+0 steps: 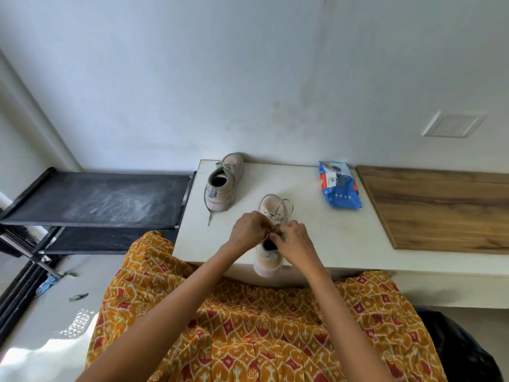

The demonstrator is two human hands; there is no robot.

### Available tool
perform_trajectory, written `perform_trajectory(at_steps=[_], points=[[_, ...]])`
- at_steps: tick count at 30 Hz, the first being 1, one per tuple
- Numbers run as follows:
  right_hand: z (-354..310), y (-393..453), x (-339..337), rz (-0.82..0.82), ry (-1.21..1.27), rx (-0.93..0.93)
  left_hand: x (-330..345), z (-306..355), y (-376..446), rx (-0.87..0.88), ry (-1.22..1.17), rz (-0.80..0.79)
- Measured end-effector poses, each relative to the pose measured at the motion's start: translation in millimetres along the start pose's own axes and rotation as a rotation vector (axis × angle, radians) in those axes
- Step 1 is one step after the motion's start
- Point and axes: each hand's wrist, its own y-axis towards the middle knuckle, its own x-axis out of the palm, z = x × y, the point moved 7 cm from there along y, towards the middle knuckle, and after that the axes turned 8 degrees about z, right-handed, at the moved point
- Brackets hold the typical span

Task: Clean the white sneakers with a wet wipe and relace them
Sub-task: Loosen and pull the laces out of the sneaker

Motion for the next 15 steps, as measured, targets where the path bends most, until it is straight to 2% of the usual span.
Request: perform_trajectory(at_steps=[2, 4, 6, 8, 11, 12, 15], points=[[3.4, 4.1, -12.5, 0.053, 0.1, 0.035, -5.2, -3.4, 6.6, 0.044, -0.03, -0.018], [12.8, 8.9, -28.4, 0.169, 0.223, 0.119, -17.7, -7.3, 11.8, 0.04, -0.1, 0.05], [24.4, 15.0, -39.0, 0.278, 0.33, 0.218, -30.6, -19.6, 12.7, -0.073, -0.184, 0.149], [35.2, 24.6, -37.3, 0.28, 0.38, 0.302, -32.7, -39.6, 10.5, -0.222, -0.151, 0.144], [44.5, 40.2, -18.7, 0.107, 0.325, 0.354, -9.8, -67.3, 0.0, -0.339, 0.083, -0.147], [45.8, 43.8, -14.7, 0.075, 0.334, 0.367, -1.5, -74.2, -5.9, -0.38, 0.078, -0.239], [39.2, 47.1, -12.3, 0.023, 0.545, 0.387, 13.6, -83.3, -22.3, -0.561, -0.212, -0.407]])
